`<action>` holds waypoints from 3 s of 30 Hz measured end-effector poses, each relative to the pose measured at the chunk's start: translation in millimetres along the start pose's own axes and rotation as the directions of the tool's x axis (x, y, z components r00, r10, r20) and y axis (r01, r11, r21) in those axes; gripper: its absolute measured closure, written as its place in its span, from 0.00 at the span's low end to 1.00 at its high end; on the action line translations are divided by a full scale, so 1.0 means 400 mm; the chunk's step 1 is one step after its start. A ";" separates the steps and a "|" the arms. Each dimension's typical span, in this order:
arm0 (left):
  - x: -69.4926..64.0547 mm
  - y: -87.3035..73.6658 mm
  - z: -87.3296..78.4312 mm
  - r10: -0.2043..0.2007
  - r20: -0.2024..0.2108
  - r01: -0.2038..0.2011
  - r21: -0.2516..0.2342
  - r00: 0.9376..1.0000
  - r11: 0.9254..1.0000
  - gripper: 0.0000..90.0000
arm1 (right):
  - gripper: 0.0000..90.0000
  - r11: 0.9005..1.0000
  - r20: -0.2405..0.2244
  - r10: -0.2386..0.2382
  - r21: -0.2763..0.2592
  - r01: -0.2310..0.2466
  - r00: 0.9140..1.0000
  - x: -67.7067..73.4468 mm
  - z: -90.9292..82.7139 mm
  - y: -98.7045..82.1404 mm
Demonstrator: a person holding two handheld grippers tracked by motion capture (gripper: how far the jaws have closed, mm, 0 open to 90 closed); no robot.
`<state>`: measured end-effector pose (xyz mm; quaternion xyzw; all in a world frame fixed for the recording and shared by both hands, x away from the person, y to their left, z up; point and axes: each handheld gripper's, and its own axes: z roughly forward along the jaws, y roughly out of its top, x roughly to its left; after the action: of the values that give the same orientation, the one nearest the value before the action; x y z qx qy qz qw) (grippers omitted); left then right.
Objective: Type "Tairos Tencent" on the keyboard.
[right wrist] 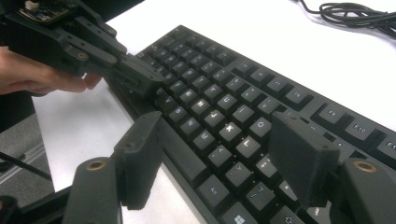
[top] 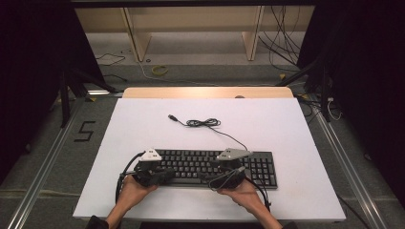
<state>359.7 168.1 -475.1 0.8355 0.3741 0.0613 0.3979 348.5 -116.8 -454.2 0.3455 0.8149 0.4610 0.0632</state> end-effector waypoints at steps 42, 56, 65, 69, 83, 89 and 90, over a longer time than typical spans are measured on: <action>0.018 0.010 -0.024 -0.044 0.000 0.044 -0.109 0.999 0.993 0.60 | 0.39 1.000 -0.013 -0.002 -0.005 0.002 1.000 0.006 -0.004 -0.007; 0.070 0.016 -0.045 -0.160 0.004 0.158 -0.193 0.987 0.968 0.36 | 0.38 1.000 -0.019 -0.005 -0.005 0.005 1.000 0.009 -0.002 -0.007; 0.083 0.024 -0.044 -0.169 -0.023 0.161 -0.194 0.985 0.968 0.33 | 0.38 1.000 -0.022 -0.003 -0.002 0.003 1.000 0.011 -0.001 -0.007; 0.088 0.028 -0.045 -0.170 -0.036 0.160 -0.195 0.985 0.968 0.34 | 0.38 1.000 -0.022 -0.003 -0.005 0.003 1.000 0.012 -0.001 -0.006; 0.102 0.041 -0.032 -0.170 -0.069 0.159 -0.143 0.983 0.977 0.57 | 0.38 1.000 -0.027 -0.009 -0.003 0.009 1.000 0.018 0.004 -0.006; 0.094 0.042 -0.014 -0.118 -0.077 0.111 -0.086 0.990 0.990 0.78 | 0.38 1.000 -0.029 -0.010 -0.001 0.010 1.000 0.018 0.005 -0.006; 0.092 0.043 -0.011 -0.113 -0.075 0.107 -0.077 0.991 0.991 0.81 | 0.38 1.000 -0.030 -0.009 0.001 0.009 1.000 0.019 0.005 -0.006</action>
<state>394.1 188.9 -467.0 0.7953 0.4325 0.0858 0.4159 342.4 -111.7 -455.7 0.3352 0.8175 0.4654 0.0529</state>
